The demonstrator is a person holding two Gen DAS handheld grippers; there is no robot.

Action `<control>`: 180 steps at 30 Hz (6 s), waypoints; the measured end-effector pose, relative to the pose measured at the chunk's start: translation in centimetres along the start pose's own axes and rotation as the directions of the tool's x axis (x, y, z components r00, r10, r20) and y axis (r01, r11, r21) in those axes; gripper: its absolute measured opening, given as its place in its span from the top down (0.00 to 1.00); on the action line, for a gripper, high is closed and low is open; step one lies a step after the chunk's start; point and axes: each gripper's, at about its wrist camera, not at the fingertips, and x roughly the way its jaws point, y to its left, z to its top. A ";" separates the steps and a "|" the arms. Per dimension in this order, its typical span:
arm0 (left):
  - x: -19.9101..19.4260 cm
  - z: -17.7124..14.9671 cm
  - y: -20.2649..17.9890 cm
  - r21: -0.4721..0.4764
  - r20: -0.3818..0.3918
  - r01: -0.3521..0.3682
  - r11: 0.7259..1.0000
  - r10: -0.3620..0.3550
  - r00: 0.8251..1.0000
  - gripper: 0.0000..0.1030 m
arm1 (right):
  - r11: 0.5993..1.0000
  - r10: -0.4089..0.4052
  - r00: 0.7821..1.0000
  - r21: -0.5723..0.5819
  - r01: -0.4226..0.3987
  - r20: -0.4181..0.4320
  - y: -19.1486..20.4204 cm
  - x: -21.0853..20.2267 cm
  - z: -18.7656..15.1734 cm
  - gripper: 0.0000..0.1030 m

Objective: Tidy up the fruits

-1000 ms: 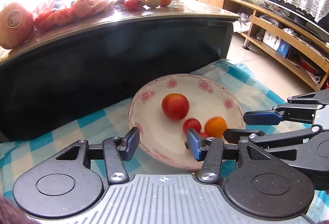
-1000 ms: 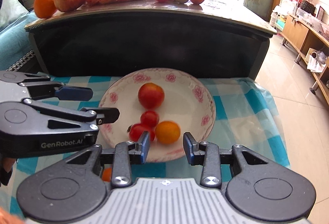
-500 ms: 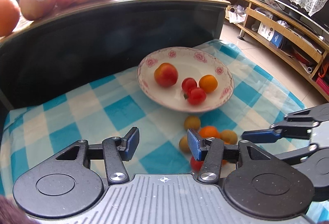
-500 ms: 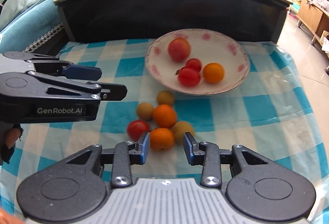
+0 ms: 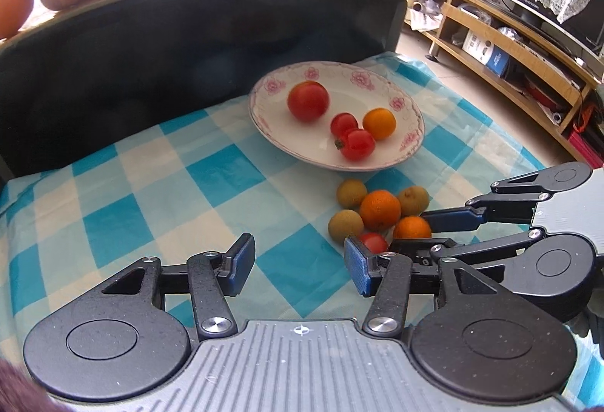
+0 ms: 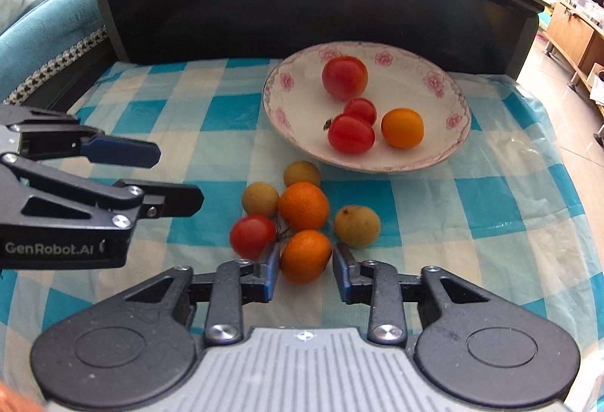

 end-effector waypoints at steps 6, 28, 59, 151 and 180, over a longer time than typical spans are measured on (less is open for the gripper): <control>0.9 -0.5 -1.3 0.042 -0.024 0.021 0.999 -0.020 1.000 0.41 | 0.999 0.014 1.000 -0.030 -0.014 0.002 -0.1 -0.7 -0.9 0.70; 3.3 -1.3 -5.9 0.167 -0.072 0.052 0.985 -0.040 0.997 0.68 | 1.000 0.003 1.000 0.007 -0.003 -0.019 -2.9 -3.3 -4.0 0.71; 1.0 -4.5 -6.3 0.174 -0.068 0.053 0.983 -0.042 0.997 0.41 | 0.998 0.029 0.999 -0.060 -0.031 -0.043 -1.3 -4.4 -6.6 0.60; 6.4 7.8 -1.8 0.013 0.075 -0.056 0.998 0.055 0.996 0.59 | 0.995 -0.098 0.984 -0.005 0.100 0.148 -6.9 1.7 7.9 0.70; 1.5 2.7 -1.4 0.034 0.028 -0.016 0.999 0.015 1.000 0.56 | 0.999 -0.032 0.998 -0.008 0.032 0.063 -4.0 -1.0 2.2 0.70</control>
